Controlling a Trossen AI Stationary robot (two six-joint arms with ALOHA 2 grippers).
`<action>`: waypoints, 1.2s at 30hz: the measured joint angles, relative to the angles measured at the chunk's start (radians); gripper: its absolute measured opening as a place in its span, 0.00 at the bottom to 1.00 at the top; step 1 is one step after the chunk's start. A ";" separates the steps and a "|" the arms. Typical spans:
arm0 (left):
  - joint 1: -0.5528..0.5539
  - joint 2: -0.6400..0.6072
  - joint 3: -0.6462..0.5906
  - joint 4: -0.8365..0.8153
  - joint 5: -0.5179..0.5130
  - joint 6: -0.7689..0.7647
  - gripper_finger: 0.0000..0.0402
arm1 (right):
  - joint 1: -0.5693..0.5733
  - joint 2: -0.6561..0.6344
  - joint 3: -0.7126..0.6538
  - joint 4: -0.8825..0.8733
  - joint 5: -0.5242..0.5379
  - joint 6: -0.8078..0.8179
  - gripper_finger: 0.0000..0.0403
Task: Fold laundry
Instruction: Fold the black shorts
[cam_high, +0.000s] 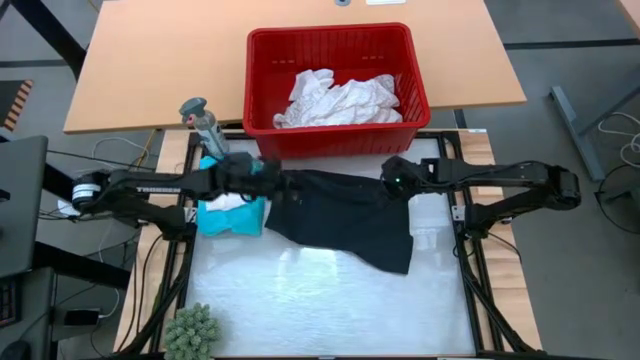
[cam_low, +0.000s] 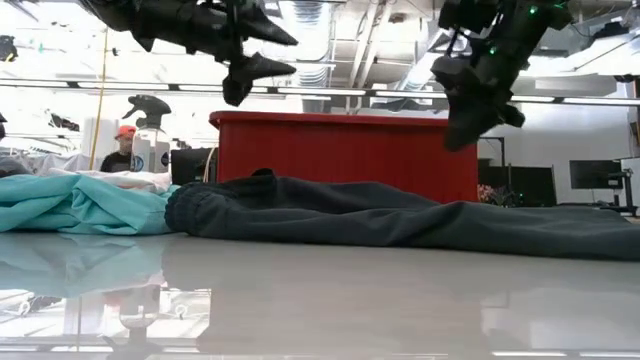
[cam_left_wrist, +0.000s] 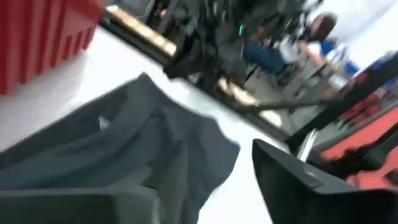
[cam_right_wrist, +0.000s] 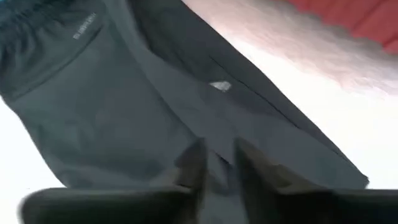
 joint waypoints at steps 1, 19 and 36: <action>-0.027 0.021 0.000 -0.002 -0.045 0.019 0.30 | 0.000 0.006 0.000 0.007 -0.006 0.000 0.12; -0.031 0.268 0.000 -0.309 -0.396 -0.183 0.00 | 0.037 0.035 0.000 0.014 -0.031 0.013 0.06; 0.018 0.168 0.001 -0.316 -0.639 -0.353 0.00 | 0.038 0.035 0.000 -0.033 -0.029 0.010 0.08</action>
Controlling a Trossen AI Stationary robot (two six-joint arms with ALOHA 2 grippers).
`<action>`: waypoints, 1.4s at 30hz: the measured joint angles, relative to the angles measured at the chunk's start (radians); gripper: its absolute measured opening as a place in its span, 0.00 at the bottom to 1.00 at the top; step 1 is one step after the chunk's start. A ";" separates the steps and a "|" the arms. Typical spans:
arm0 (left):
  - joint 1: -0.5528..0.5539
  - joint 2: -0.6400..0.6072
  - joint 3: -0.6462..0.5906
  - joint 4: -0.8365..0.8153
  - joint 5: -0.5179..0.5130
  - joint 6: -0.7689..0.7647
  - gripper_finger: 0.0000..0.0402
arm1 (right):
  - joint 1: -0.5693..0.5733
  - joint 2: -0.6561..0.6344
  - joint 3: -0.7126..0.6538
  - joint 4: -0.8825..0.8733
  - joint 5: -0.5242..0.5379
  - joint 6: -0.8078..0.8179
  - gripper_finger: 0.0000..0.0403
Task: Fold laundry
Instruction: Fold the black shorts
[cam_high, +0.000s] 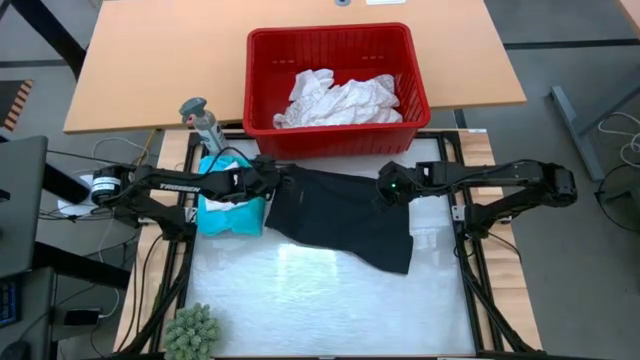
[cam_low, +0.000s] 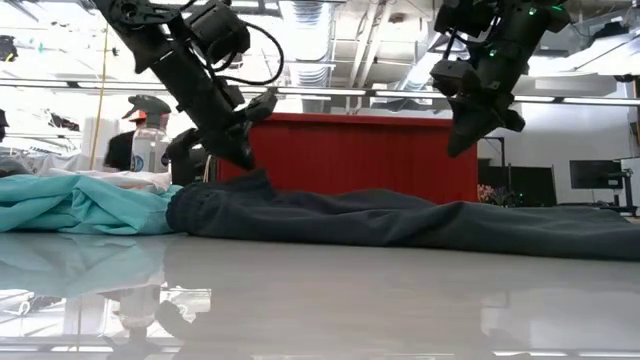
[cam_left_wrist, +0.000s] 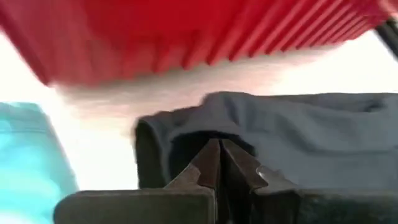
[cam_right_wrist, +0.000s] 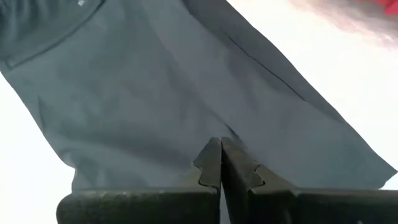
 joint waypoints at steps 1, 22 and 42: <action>-0.013 -0.006 0.000 0.050 0.026 0.052 0.00 | 0.003 0.000 0.000 -0.001 0.000 -0.008 0.07; 0.023 0.173 0.000 0.089 0.010 0.121 0.00 | -0.028 0.036 -0.025 -0.012 0.016 -0.006 0.05; 0.017 0.231 0.001 -0.066 0.094 0.073 0.00 | -0.145 0.401 -0.050 -0.129 0.114 -0.006 0.05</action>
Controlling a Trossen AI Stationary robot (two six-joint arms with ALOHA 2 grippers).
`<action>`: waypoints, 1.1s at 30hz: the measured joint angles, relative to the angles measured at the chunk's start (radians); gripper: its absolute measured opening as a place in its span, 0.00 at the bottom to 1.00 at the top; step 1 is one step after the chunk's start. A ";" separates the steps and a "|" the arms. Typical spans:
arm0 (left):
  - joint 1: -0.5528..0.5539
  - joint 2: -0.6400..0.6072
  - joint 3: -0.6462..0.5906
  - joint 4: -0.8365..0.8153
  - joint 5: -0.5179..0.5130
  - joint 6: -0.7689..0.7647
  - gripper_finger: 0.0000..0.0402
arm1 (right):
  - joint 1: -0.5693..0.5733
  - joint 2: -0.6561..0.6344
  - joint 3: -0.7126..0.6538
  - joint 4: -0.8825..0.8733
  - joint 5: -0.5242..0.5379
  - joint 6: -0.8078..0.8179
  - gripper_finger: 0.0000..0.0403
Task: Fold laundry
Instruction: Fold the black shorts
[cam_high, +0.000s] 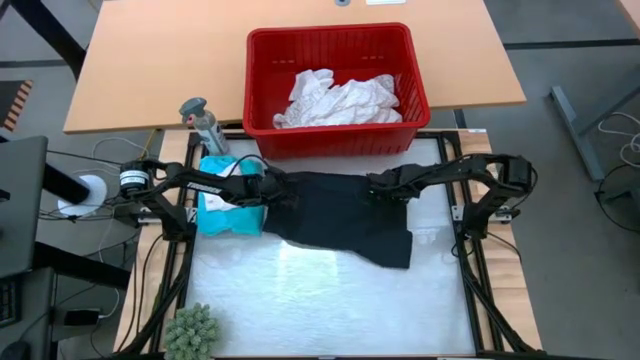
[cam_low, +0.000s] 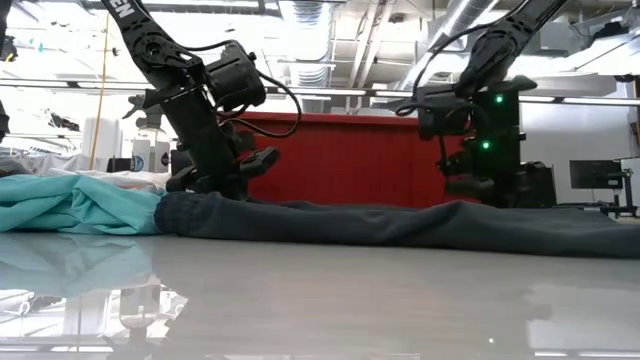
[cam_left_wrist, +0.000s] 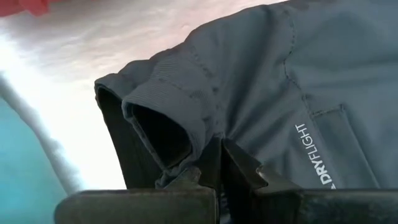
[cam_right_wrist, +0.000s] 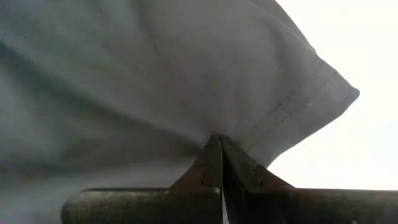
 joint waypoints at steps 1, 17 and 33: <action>-0.002 -0.002 0.000 0.000 0.008 -0.004 0.00 | -0.008 0.004 0.001 -0.008 0.007 -0.005 0.05; -0.025 -0.040 -0.002 0.056 0.073 -0.029 0.00 | -0.031 -0.381 -0.002 -0.018 -0.148 -0.203 0.11; -0.037 -0.359 -0.002 0.091 0.174 -0.060 0.00 | 0.261 -0.469 -0.001 0.487 -0.509 -0.312 0.30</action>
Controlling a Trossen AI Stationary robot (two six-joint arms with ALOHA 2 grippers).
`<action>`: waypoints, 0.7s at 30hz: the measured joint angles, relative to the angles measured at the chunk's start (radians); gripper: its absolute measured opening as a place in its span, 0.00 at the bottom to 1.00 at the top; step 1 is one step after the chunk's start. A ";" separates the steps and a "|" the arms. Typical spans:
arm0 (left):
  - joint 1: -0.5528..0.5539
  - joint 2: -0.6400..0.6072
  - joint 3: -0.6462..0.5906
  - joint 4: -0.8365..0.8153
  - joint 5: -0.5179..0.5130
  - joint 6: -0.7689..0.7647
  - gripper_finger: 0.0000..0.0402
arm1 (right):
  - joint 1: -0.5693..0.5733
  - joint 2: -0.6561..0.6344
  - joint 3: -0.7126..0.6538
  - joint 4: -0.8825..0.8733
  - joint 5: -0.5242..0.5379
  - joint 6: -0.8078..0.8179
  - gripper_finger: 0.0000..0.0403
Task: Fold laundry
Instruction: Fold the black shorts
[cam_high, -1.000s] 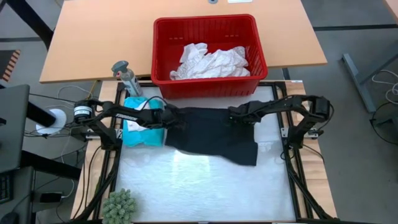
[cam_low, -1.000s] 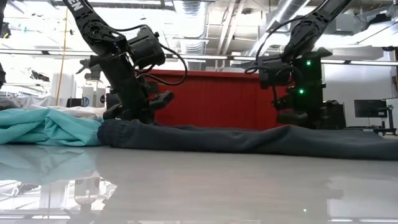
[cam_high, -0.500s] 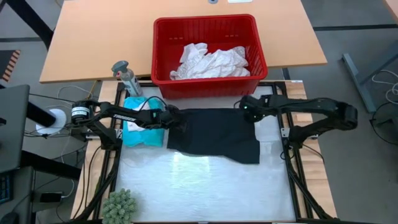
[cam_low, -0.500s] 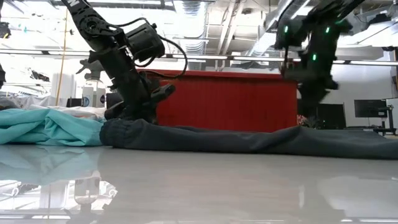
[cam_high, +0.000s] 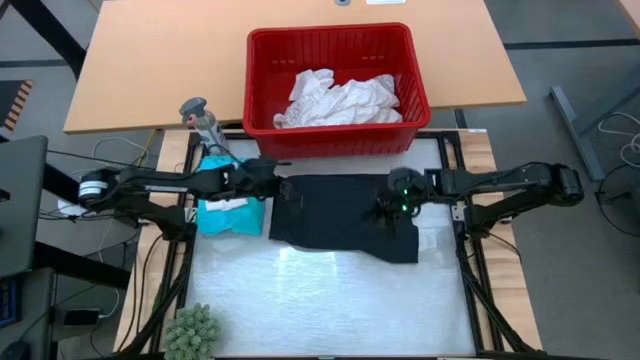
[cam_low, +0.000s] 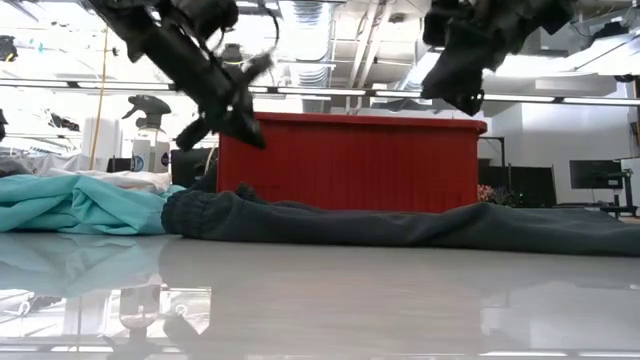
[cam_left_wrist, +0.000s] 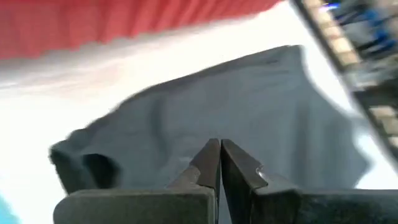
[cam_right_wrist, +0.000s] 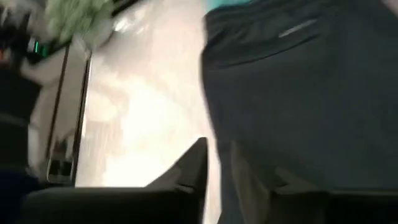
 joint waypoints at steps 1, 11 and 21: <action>-0.021 -0.023 0.000 0.030 0.016 -0.006 0.00 | 0.013 0.002 0.002 0.005 0.013 -0.034 0.34; -0.352 -0.142 0.001 0.256 -0.119 -0.105 0.00 | -0.101 0.126 0.202 -0.173 0.086 -0.306 0.66; -0.594 -0.114 0.001 0.303 -0.510 -0.168 0.00 | -0.320 0.522 0.481 -0.473 0.000 -0.754 0.67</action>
